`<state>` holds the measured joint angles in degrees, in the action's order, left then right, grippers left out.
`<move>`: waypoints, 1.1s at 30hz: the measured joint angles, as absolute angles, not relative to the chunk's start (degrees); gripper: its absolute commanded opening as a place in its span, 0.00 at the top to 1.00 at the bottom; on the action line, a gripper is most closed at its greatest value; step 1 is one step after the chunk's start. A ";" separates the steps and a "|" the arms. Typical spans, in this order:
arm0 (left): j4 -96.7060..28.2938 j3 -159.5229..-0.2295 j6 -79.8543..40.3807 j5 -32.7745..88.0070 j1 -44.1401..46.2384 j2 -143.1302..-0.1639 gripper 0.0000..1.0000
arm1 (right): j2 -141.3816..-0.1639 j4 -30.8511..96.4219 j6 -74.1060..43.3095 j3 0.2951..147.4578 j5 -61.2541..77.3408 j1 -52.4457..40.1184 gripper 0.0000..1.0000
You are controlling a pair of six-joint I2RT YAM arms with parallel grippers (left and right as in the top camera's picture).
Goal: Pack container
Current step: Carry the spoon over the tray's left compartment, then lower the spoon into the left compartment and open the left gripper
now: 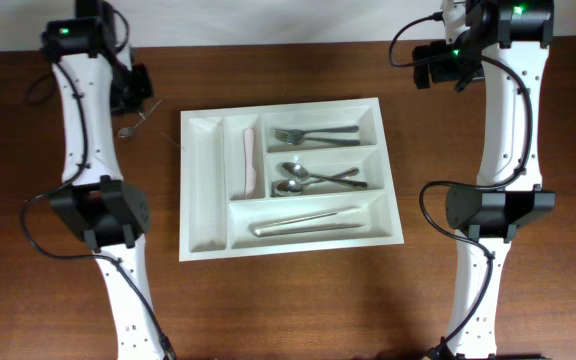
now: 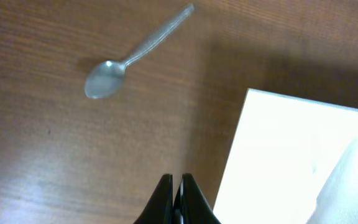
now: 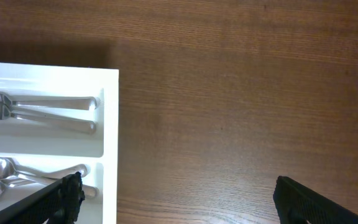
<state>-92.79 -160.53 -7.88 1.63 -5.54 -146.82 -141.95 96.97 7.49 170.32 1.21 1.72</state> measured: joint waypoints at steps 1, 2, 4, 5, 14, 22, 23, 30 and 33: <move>-93.58 -160.53 -6.85 0.93 -4.99 -146.82 0.98 | -141.95 96.97 7.49 170.32 1.21 1.72 0.01; -94.43 -160.53 -5.72 0.32 -4.45 -146.82 0.98 | -141.95 96.97 7.55 170.32 1.21 1.72 0.01; -95.83 -160.53 -3.49 -0.62 -3.64 -146.82 0.98 | -141.95 96.97 7.51 170.32 1.21 1.72 0.01; -96.36 -160.53 -2.39 -0.93 -3.29 -146.82 0.98 | -141.95 96.97 7.46 170.32 1.21 1.72 0.01; -96.53 -160.53 5.80 0.34 -1.37 -146.82 0.98 | -141.95 96.97 7.49 170.32 1.21 1.72 0.01; -96.51 -160.53 15.57 5.56 1.56 -146.82 0.98 | -141.95 96.97 7.49 170.32 1.21 1.72 0.01; -96.53 -160.53 16.86 6.42 1.91 -146.82 0.98 | -141.95 96.97 7.49 170.32 1.21 1.72 0.01; -96.53 -160.53 22.55 10.63 3.05 -147.63 0.98 | -141.95 96.97 7.51 170.32 1.21 1.72 0.01; -96.53 -160.57 23.27 11.14 3.07 -149.36 0.98 | -141.95 96.97 7.51 170.32 1.21 1.72 0.01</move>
<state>-96.53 -160.57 23.27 11.14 3.07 -149.36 -141.95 96.97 7.51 170.32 1.21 1.72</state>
